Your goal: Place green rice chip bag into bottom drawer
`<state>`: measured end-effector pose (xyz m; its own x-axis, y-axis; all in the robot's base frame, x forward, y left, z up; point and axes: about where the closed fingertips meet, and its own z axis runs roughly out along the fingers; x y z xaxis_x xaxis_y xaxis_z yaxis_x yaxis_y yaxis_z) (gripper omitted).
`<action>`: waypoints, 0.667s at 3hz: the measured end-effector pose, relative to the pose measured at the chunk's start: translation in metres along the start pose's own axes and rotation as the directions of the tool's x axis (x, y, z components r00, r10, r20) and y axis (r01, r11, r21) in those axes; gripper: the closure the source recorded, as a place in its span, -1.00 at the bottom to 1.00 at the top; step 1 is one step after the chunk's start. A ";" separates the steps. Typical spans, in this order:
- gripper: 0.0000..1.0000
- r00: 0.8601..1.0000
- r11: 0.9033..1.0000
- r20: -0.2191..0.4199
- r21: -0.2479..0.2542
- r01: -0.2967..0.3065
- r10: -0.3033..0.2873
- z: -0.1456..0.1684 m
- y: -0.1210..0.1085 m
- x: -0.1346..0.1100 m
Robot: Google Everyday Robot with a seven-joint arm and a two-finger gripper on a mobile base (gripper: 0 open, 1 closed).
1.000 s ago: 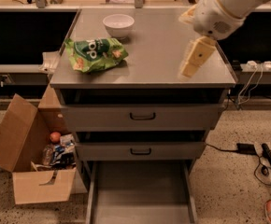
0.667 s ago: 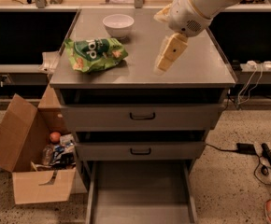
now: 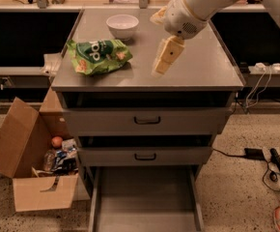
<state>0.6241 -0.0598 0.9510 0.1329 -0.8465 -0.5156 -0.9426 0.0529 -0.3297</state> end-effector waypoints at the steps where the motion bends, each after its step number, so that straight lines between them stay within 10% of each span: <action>1: -1.00 0.996 0.997 0.043 -0.011 0.072 -0.072 0.047 -0.027 -0.026; 2: -1.00 0.991 0.994 0.093 -0.021 0.104 -0.101 0.080 -0.046 -0.045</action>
Offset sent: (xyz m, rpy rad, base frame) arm 0.0904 0.1094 -0.0305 0.0893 -0.0551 0.1725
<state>0.6859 0.0178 0.9261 0.2555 -0.7946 -0.5507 -0.9300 -0.0463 -0.3647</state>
